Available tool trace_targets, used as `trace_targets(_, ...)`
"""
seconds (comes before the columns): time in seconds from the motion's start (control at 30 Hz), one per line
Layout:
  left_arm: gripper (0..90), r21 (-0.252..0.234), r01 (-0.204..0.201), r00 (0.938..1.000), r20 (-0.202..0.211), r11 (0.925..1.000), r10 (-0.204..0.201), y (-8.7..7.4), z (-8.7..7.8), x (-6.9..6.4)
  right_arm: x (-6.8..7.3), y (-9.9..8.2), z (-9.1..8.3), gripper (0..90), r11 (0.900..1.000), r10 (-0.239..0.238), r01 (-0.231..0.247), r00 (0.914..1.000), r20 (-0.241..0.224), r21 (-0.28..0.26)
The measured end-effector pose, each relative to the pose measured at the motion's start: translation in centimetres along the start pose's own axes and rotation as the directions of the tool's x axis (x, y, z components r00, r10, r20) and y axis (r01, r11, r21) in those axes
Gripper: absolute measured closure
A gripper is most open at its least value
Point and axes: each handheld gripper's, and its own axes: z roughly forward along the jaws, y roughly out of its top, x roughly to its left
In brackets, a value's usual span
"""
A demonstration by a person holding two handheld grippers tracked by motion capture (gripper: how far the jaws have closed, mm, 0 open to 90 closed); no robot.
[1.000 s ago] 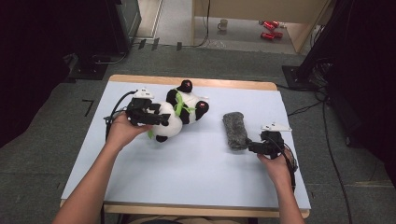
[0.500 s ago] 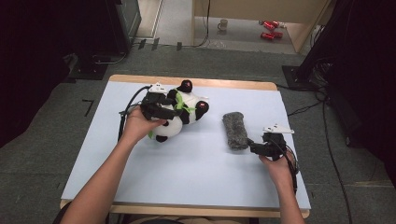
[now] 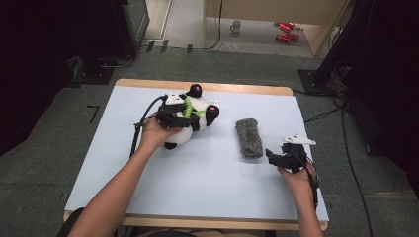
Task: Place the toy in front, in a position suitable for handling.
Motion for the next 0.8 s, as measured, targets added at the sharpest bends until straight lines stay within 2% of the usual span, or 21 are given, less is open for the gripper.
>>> trace_targets(0.07, 41.4, 0.009, -0.010, 0.9999, 0.000, 0.9999, 0.010, 0.0, 0.0, -0.1, 0.0, 0.0, 0.0, 26.9, 1.0000, 0.001, -0.001, 1.0000, 0.001, -0.001)
trace_targets(0.13, 49.1, 0.030, -0.052, 0.9986, -0.009, 0.9982, 0.052, 0.0, -0.1, -0.7, 0.0, 0.0, -0.1, 27.2, 1.0000, 0.003, -0.003, 1.0000, 0.003, -0.003)
trace_targets(0.17, 53.5, 0.030, -0.052, 0.9986, -0.009, 0.9982, 0.052, 0.0, -0.1, -0.7, 0.0, 0.0, 0.0, 27.2, 1.0000, 0.001, -0.001, 1.0000, 0.002, -0.002)
trace_targets(0.2, 57.2, 0.038, -0.079, 0.9968, -0.012, 0.9962, 0.079, 0.0, -0.1, -1.0, 0.0, 0.0, 0.0, 27.3, 1.0000, 0.000, 0.000, 1.0000, 0.002, -0.001)
trace_targets(0.23, 60.9, 0.036, -0.088, 0.9959, -0.018, 0.9955, 0.089, 0.1, -0.2, -1.1, 0.0, 0.0, 0.0, 27.4, 1.0000, -0.001, 0.001, 1.0000, 0.002, 0.001)
trace_targets(0.3, 66.3, 0.020, -0.089, 0.9960, -0.011, 0.9959, 0.089, -0.1, -0.4, -1.1, 0.1, 0.0, 0.0, 27.7, 1.0000, -0.003, 0.003, 1.0000, 0.002, 0.003)
trace_targets(0.4, 70.9, 0.020, -0.077, 0.9965, 0.034, 0.9969, 0.076, 0.0, -0.9, -0.7, -0.1, 0.0, -0.1, 28.8, 1.0000, 0.002, -0.002, 1.0000, -0.005, -0.004)
trace_targets(0.43, 71.8, 0.020, -0.077, 0.9965, 0.034, 0.9969, 0.076, 0.0, -0.9, -0.7, -0.1, 0.0, -0.1, 28.8, 1.0000, 0.002, -0.002, 1.0000, -0.005, -0.004)
trace_targets(0.67, 74.9, 0.015, -0.059, 0.9888, 0.138, 0.9982, 0.056, 0.6, -3.5, -0.9, -0.2, 0.5, -0.1, 29.7, 0.9996, 0.019, -0.019, 0.9996, -0.021, -0.020)
trace_targets(0.8, 75.1, 0.013, -0.059, 0.9878, 0.145, 0.9982, 0.057, 0.2, -4.5, -1.6, 0.1, 1.0, -0.1, 29.9, 0.9993, 0.017, -0.018, 0.9993, -0.033, -0.033)
